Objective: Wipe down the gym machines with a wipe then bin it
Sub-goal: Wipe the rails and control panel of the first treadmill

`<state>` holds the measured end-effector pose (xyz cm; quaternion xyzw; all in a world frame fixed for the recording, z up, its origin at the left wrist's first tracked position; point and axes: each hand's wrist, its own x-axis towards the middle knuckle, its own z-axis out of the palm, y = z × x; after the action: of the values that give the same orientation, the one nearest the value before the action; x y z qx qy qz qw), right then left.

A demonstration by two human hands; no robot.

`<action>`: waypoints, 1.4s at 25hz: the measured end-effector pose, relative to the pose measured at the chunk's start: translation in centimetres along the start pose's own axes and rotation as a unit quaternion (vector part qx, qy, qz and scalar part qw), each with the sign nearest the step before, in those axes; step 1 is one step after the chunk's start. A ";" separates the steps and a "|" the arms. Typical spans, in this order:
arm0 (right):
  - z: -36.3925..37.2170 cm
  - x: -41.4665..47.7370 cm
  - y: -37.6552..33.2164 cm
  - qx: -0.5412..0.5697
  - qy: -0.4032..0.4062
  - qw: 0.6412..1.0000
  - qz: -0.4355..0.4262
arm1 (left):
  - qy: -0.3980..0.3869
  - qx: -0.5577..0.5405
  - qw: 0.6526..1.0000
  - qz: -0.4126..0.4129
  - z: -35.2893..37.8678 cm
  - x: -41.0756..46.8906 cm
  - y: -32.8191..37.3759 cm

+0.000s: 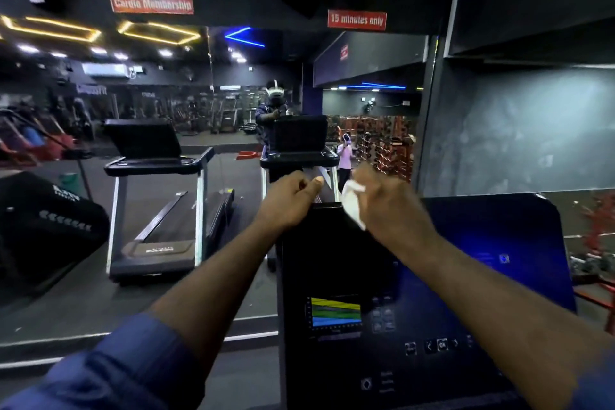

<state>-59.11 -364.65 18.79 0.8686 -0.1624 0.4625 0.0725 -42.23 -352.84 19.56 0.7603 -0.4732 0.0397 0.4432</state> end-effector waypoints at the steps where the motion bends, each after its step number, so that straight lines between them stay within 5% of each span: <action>1: 1.4 -1.4 -0.9 -0.006 -0.027 0.999 -0.022 | -0.027 -0.058 0.998 -0.014 0.6 0.1 -0.8; 7: 4.4 -4.5 -1.6 0.040 -0.018 0.996 -0.081 | -0.031 -0.310 0.948 -0.061 1.1 -0.6 -2.4; 13: 5.1 -5.1 -1.9 0.095 -0.059 0.989 -0.098 | 0.037 -0.393 0.911 -0.117 2.0 -1.5 -3.4; 20: 7.1 -2.7 -6.1 0.089 0.001 0.990 -0.111 | 0.008 -0.589 0.783 -0.200 2.5 -1.8 -4.0; 26: 7.4 -3.2 -5.9 0.026 0.068 0.988 -0.134 | 0.039 -0.551 0.809 -0.198 2.8 -1.6 -4.5; 31: 8.4 -3.2 -8.8 0.051 0.015 0.996 -0.075 | 0.051 -0.541 0.818 -0.189 3.2 -1.4 -4.8; 35: 7.2 -3.6 -5.7 -0.012 -0.026 0.999 -0.039 | 0.062 -0.469 0.865 -0.166 3.3 -1.2 -4.9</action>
<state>-53.38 -360.47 11.91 0.8853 -0.1355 0.4343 0.0966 -40.38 -353.56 13.88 0.5263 -0.2747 -0.2142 0.7757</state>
